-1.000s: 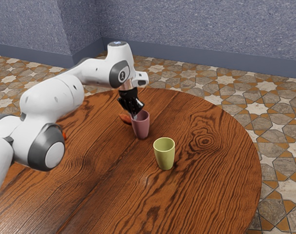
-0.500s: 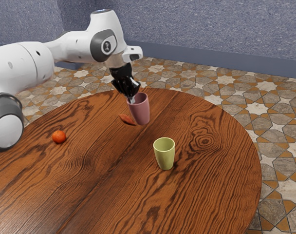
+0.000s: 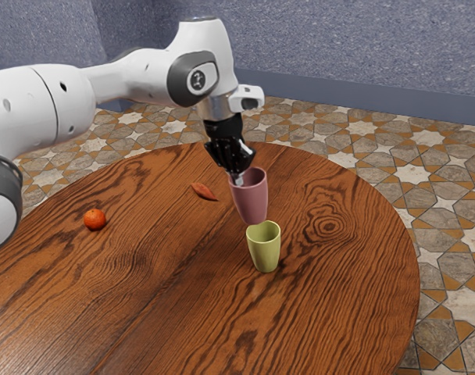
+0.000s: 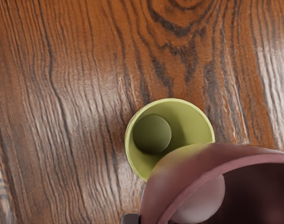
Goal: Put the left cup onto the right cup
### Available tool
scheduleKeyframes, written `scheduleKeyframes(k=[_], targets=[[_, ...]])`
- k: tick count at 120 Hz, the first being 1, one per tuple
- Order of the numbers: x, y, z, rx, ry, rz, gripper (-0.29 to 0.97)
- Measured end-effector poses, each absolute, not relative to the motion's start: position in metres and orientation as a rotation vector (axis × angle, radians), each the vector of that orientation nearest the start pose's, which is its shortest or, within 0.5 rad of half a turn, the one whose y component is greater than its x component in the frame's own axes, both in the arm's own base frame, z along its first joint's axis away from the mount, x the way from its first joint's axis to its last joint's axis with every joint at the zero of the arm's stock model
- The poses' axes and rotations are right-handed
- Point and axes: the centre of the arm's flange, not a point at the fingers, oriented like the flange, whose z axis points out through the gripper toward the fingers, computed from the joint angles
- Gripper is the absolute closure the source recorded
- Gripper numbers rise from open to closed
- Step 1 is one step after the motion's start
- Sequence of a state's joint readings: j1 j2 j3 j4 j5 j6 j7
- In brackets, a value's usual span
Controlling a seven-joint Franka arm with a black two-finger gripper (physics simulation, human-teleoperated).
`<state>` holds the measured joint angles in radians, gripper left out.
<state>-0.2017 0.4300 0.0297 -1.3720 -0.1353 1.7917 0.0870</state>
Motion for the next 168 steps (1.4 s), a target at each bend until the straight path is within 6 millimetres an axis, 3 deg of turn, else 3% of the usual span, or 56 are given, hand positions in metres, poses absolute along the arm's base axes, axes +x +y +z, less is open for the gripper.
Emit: scheduleKeyframes(k=[10, 28, 42, 74, 124, 130, 152, 168], targets=[[0.676, -0.135, 0.459, -3.237, 0.358, 0.048, 0.79], [0.676, -0.146, 0.454, -3.236, 0.349, 0.048, 0.79], [0.687, -0.149, 0.445, -3.236, 0.332, 0.028, 0.79], [0.692, -0.146, 0.435, -3.231, 0.287, 0.022, 0.79], [0.700, -0.145, 0.392, -3.218, 0.247, 0.094, 0.78], [0.700, -0.145, 0.390, -3.218, 0.245, 0.094, 0.74], [0.700, -0.145, 0.391, -3.223, 0.236, 0.086, 0.35], [0.699, -0.145, 0.403, -3.227, 0.235, 0.057, 0.19]])
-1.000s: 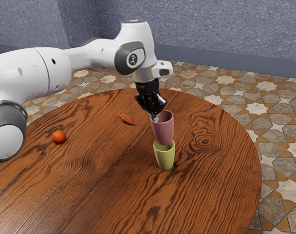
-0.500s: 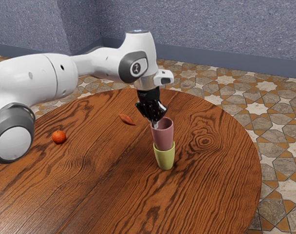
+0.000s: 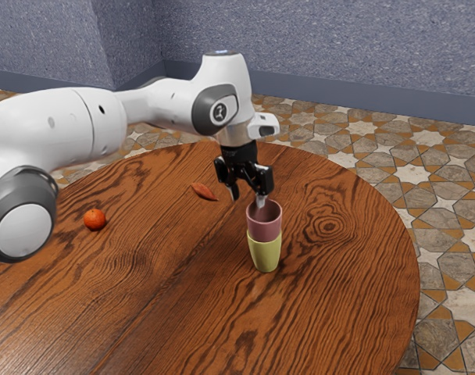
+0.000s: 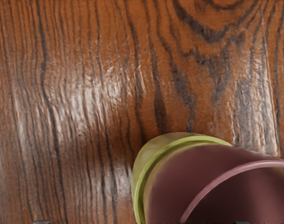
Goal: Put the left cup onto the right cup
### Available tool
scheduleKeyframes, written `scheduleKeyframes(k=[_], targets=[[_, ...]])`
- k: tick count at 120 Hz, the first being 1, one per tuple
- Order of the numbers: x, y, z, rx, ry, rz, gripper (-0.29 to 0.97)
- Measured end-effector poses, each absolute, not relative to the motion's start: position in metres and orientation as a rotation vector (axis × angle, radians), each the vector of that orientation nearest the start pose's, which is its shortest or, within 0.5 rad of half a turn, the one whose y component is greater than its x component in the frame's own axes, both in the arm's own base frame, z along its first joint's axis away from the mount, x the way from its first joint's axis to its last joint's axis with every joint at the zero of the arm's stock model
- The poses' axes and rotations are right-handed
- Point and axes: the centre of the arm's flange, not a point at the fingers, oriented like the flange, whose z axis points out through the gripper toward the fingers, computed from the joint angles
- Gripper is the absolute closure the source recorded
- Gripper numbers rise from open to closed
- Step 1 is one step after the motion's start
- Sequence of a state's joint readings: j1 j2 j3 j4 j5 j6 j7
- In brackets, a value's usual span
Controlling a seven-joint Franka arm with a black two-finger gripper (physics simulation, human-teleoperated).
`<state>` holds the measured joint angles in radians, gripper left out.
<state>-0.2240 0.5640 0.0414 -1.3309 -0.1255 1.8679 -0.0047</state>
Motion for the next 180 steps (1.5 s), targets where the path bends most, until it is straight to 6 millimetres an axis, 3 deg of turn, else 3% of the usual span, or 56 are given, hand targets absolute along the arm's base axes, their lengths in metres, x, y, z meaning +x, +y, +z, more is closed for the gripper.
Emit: scheduleKeyframes(k=[25, 48, 56, 76, 94, 112, 180], targets=[[0.682, -0.139, 0.470, -3.238, 0.241, -0.044, 0.07], [0.660, -0.109, 0.521, -3.227, 0.210, -0.041, 0.03], [0.650, -0.101, 0.534, -3.212, 0.217, -0.034, 0.02], [0.618, -0.058, 0.563, -3.197, 0.189, -0.038, 0.01], [0.598, -0.047, 0.590, -3.170, 0.230, -0.078, 0.00], [0.589, -0.045, 0.596, -3.152, 0.270, -0.076, 0.00], [0.589, -0.044, 0.595, -3.136, 0.355, -0.081, 0.00]])
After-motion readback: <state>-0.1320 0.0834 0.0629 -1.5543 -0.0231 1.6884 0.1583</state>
